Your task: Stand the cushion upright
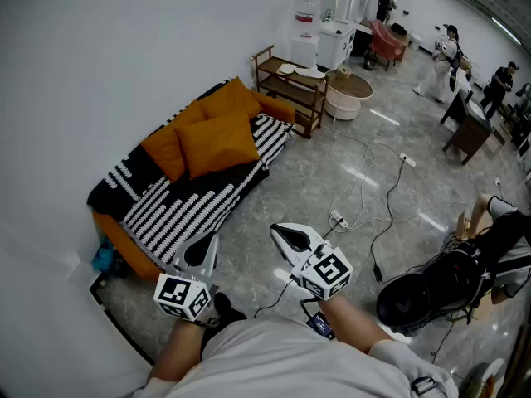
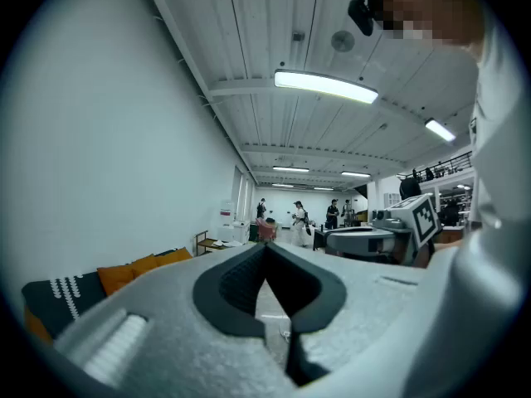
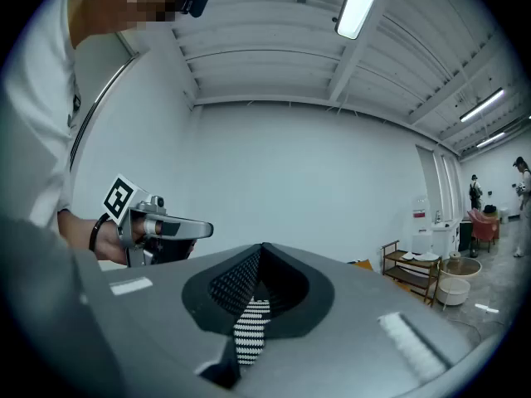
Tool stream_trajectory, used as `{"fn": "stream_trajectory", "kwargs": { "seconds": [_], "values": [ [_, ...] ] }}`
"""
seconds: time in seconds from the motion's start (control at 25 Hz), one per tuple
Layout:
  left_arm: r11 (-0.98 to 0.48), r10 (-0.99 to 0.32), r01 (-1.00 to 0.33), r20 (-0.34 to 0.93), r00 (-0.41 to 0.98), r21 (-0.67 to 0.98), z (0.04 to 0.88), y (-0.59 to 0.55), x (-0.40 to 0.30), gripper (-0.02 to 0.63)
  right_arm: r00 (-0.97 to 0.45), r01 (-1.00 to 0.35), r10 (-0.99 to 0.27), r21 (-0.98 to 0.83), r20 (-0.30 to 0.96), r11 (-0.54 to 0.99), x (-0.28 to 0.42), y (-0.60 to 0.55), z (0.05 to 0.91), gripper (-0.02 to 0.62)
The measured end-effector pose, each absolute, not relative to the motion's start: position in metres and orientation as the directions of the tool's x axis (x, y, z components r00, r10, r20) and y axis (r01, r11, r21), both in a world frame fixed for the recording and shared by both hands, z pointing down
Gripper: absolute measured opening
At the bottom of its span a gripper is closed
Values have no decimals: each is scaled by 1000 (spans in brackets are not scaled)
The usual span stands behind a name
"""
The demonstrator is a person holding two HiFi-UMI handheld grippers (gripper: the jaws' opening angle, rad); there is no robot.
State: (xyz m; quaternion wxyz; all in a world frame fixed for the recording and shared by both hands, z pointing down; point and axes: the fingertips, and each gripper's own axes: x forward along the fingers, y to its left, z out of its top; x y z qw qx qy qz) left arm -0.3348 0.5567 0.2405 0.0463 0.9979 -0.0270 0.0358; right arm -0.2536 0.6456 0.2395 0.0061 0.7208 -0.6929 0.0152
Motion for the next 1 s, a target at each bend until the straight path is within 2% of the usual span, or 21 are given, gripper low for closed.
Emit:
{"fn": "stream_trajectory", "kwargs": {
  "seconds": [0.44, 1.0],
  "values": [
    [-992, -37, -46, 78, 996, 114, 250, 491, -336, 3, 26, -1000, -997, -8, 67, -27, -257, 577, 250, 11],
    [-993, 43, 33, 97, 994, 110, 252, 314, -320, 3, 59, -998, -994, -24, 97, -61, -246, 398, 256, 11]
  ]
}}
